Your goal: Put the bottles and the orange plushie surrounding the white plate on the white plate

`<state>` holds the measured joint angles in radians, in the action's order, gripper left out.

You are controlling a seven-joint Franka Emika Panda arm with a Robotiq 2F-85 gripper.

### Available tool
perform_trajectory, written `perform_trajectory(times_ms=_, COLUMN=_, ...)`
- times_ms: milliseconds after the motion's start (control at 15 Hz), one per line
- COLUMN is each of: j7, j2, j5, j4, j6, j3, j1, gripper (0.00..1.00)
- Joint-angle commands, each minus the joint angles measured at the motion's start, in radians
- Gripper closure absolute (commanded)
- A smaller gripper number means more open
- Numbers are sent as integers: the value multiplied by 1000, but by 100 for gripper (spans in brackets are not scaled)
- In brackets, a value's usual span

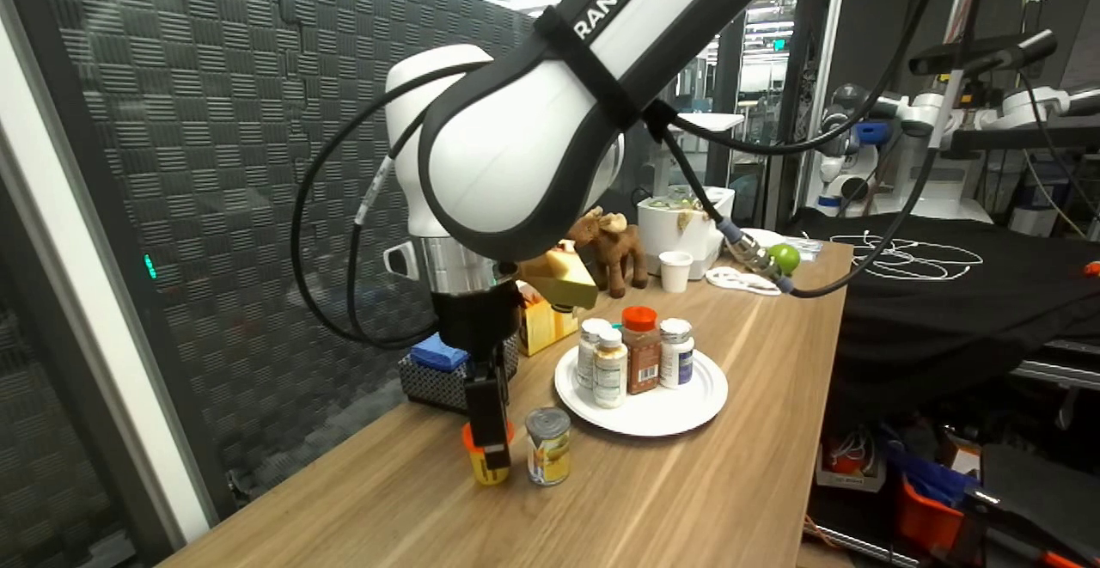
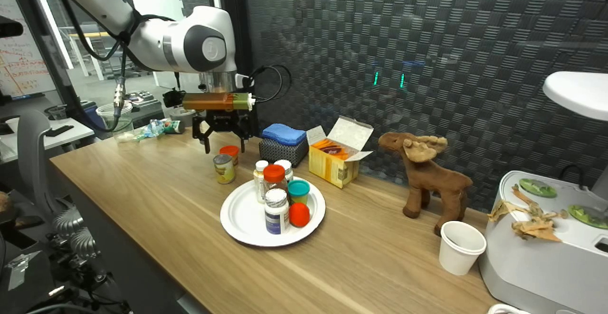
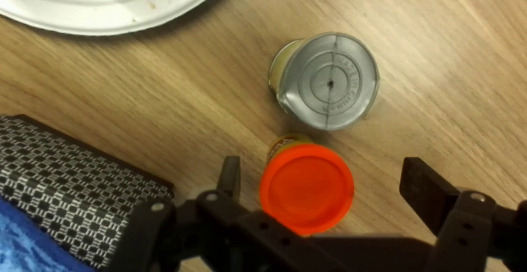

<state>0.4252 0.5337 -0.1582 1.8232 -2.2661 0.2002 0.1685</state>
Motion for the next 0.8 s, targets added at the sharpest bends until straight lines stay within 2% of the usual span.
perform_trajectory(times_ms=0, j7=22, j2=15, j5=35, j4=-36, j6=-9, j3=20, j1=-18, gripper=0)
perform_trajectory(times_ms=200, j7=19, j2=21, j5=45, j4=-47, j6=-14, j3=19, j1=-18, gripper=1)
perform_trajectory(times_ms=267, j7=19, j2=21, j5=47, j4=-48, j6=-15, j3=18, j1=-18, gripper=26)
perform_trajectory(times_ms=400, j7=20, j2=23, j5=48, j4=-51, j6=-16, j3=17, j1=-19, gripper=31)
perform_trajectory(times_ms=667, j7=24, j2=33, j5=49, j4=-56, j6=-10, j3=20, j1=-21, gripper=63)
perform_trajectory(times_ms=733, j7=23, j2=35, j5=49, j4=-58, j6=-9, j3=19, j1=-20, gripper=68)
